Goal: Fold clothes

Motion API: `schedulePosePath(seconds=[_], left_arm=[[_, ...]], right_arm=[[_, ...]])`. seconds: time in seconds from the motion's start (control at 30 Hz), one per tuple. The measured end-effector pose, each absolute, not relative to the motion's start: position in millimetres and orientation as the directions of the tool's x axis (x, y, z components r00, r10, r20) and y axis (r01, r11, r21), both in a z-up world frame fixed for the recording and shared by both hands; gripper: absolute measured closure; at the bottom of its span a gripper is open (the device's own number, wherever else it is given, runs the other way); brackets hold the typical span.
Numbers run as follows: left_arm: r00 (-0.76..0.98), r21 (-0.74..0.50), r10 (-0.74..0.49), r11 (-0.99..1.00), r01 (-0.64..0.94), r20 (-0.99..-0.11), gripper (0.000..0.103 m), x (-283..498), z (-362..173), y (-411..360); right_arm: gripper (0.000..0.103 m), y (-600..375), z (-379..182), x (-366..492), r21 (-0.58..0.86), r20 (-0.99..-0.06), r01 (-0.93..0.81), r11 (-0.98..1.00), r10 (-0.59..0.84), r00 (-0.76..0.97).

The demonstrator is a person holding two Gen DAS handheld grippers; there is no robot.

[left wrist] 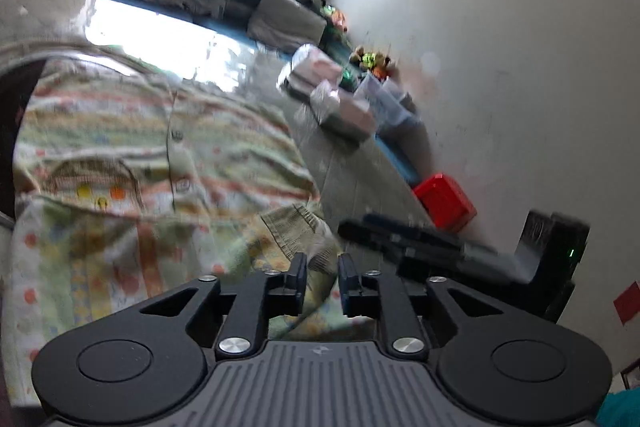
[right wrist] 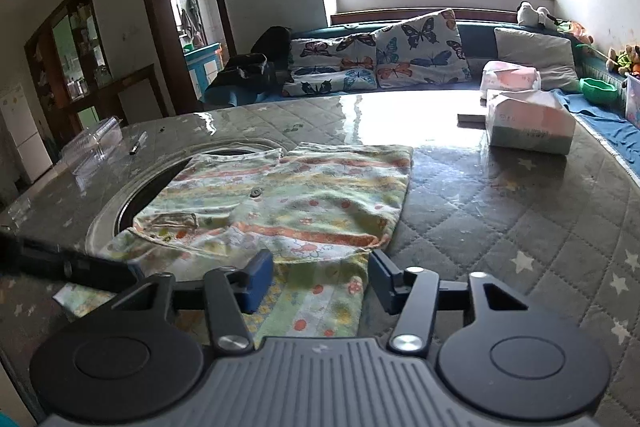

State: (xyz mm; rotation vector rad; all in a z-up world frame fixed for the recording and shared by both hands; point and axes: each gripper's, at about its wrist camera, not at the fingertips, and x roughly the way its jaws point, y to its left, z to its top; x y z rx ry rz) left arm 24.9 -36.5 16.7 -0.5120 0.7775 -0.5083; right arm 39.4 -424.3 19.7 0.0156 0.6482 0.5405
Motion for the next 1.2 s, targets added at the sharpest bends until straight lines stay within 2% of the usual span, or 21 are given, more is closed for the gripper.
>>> schedulePosePath(seconds=[0.07, 0.4, 0.47, 0.63, 0.73, 0.9, 1.07, 1.2], left_arm=[[0.605, -0.591, -0.589, 0.774, 0.229, -0.536, 0.058, 21.8, 14.1, -34.2], [0.703, -0.461, -0.363, 0.886, 0.056, -0.612, 0.058, 19.5, 4.1, 26.6], [0.711, -0.425, -0.309, 0.905, 0.017, -0.632, 0.059, 20.3, -2.0, 36.9], [0.715, -0.375, -0.251, 0.927, -0.016, -0.653, 0.061, 23.7, -12.6, 47.5], [0.721, -0.353, -0.236, 0.936, -0.013, -0.651, 0.062, 26.4, -14.9, 46.3], [0.729, -0.312, -0.198, 0.950, -0.023, -0.655, 0.073, 25.3, -17.2, 47.9], [0.734, -0.313, -0.178, 0.948, -0.050, -0.656, 0.074, 24.9, -14.3, 53.2], [0.740, -0.307, -0.188, 0.951, -0.026, -0.645, 0.074, 24.0, -5.3, 49.3]], right_arm=[[0.054, -420.7, 19.9, 40.6, 0.186, -0.572, -0.483, 0.856, 0.494, 0.655], [0.064, -382.7, -4.3, 55.2, 0.195, -0.639, -0.540, 0.819, 0.524, 0.563], [0.068, -376.6, -9.8, 58.0, 0.194, -0.654, -0.542, 0.818, 0.520, 0.550], [0.090, -371.1, -12.4, 56.5, 0.182, -0.662, -0.546, 0.818, 0.513, 0.547], [0.096, -370.1, -3.6, 53.7, 0.161, -0.643, -0.545, 0.823, 0.506, 0.575], [0.096, -369.1, 15.7, 50.2, 0.144, -0.587, -0.551, 0.822, 0.519, 0.621], [0.091, -369.6, -7.7, 64.4, 0.142, -0.673, -0.505, 0.851, 0.457, 0.582], [0.089, -372.5, 3.2, 59.3, 0.126, -0.643, -0.528, 0.840, 0.474, 0.601]])
